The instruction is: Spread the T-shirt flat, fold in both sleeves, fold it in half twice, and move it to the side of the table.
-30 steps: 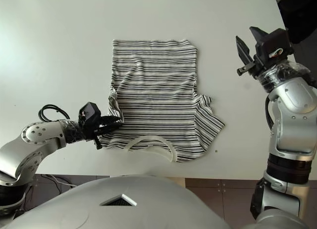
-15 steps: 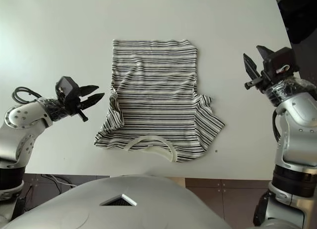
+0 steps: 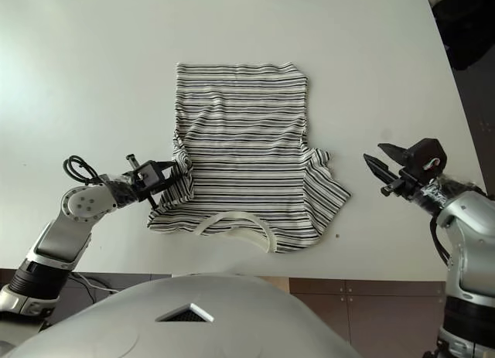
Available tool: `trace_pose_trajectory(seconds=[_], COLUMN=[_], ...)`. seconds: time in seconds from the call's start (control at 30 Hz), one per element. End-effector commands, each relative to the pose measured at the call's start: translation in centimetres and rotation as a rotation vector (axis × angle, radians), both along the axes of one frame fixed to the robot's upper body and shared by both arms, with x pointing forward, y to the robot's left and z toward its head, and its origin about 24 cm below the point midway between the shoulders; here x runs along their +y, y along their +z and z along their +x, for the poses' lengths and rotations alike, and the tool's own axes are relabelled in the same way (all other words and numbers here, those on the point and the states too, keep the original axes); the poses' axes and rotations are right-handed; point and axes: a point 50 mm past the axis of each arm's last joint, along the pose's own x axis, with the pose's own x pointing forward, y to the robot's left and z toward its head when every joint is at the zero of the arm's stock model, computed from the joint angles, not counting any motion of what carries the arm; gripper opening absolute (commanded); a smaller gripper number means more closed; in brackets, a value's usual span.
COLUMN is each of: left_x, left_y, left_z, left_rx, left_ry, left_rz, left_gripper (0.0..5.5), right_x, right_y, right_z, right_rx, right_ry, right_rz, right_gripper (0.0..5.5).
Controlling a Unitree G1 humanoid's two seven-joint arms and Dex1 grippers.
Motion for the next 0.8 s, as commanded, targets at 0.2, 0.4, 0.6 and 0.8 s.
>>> trace_pose_trajectory(seconds=[0.2, 0.4, 0.6, 0.8], left_x=[-0.3, -0.1, -0.3, -0.8], left_y=[2.9, 4.4, 5.1, 4.8], left_z=[-1.4, -1.4, -1.2, -1.4], left_rx=[-0.019, -0.053, -0.071, -0.066], left_ry=[0.121, 0.152, 0.134, 0.120], left_rz=[-0.177, -0.207, -0.202, -0.201], left_gripper=[1.36, 1.36, 1.36, 1.36], right_x=[-0.4, 0.8, 2.4, 3.3], right_y=[-3.1, -5.6, -5.9, -5.9], right_z=[-5.3, -7.0, -7.0, -6.1], right_rx=[0.297, 0.380, 0.419, 0.412], right_ry=[-0.333, -0.558, -0.631, -0.619], right_rz=[0.423, 0.636, 0.764, 0.752], right_gripper=[1.56, 1.56, 1.56, 1.56])
